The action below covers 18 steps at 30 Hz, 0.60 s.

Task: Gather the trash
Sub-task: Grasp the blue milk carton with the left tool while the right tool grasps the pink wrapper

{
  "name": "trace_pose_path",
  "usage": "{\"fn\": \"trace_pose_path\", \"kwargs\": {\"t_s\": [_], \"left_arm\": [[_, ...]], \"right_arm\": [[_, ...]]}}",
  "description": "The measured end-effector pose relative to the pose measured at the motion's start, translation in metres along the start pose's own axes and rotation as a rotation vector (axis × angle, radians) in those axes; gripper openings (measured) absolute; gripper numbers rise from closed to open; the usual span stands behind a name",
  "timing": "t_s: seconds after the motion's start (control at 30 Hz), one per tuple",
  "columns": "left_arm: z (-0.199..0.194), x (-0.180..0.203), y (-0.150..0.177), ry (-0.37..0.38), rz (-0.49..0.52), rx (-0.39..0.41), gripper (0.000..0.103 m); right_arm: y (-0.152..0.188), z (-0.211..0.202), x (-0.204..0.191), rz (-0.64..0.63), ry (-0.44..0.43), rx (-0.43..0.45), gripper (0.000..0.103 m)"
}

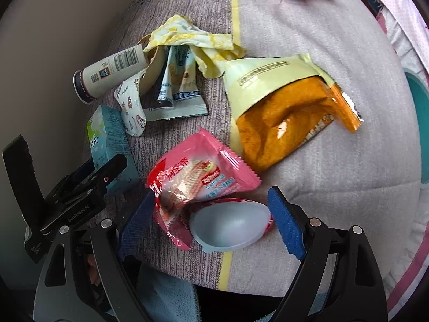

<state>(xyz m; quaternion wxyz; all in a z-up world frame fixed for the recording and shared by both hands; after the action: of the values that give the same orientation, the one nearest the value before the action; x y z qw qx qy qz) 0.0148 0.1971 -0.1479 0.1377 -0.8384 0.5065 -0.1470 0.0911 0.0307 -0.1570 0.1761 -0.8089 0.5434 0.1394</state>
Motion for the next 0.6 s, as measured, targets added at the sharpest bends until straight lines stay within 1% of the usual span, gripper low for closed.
{"fn": "trace_pose_path", "kwargs": {"t_s": [0.1, 0.2, 0.23, 0.27, 0.3, 0.33, 0.37, 0.4, 0.43, 0.5, 0.6], "left_arm": [[-0.002, -0.012, 0.002, 0.001, -0.013, 0.000, 0.091], [-0.001, -0.019, 0.003, 0.024, -0.030, -0.003, 0.091], [0.000, -0.020, 0.003, 0.027, -0.032, 0.000, 0.091], [-0.001, -0.022, 0.003, 0.029, -0.032, 0.007, 0.091], [-0.002, -0.023, 0.002, 0.026, -0.029, 0.015, 0.091], [-0.002, -0.024, 0.002, 0.024, -0.026, 0.023, 0.087], [-0.003, -0.022, 0.001, 0.042, -0.027, 0.033, 0.081], [-0.005, -0.020, 0.001, 0.071, -0.030, 0.038, 0.064], [-0.007, -0.021, 0.001, 0.079, -0.032, 0.041, 0.064], [-0.009, -0.019, -0.003, 0.048, -0.022, 0.063, 0.062], [-0.016, -0.022, -0.002, 0.061, -0.024, 0.062, 0.061]], "right_arm": [[-0.004, 0.015, -0.010, -0.018, 0.006, -0.017, 0.082], [-0.006, 0.027, -0.019, -0.036, 0.016, -0.023, 0.081], [-0.006, 0.031, -0.023, -0.056, 0.023, -0.019, 0.078], [-0.006, 0.032, -0.027, -0.067, 0.019, -0.017, 0.060], [-0.005, 0.036, -0.030, -0.077, 0.012, -0.022, 0.047], [-0.004, 0.038, -0.032, -0.081, 0.002, -0.030, 0.027], [-0.004, 0.040, -0.034, -0.081, -0.011, -0.033, 0.021], [-0.004, 0.042, -0.039, -0.083, -0.014, -0.028, 0.021], [-0.004, 0.041, -0.040, -0.087, -0.017, -0.021, 0.018], [-0.005, 0.036, -0.044, -0.095, -0.031, -0.006, 0.016], [-0.008, 0.022, -0.049, -0.117, -0.044, 0.025, 0.015]]}}
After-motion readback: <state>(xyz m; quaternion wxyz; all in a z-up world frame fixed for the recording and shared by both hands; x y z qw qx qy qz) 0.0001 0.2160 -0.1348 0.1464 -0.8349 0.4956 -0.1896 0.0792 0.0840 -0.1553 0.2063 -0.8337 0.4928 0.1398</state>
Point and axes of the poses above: each gripper's, at about its wrist camera, not at the fingertips, and z roughly the way its jaws point, x to its right, y to its underside, the point moved 8 cm from there along z, roughly the way its jaws point, and after that the axes turned 5 degrees about -y, right-handed, at the moved point
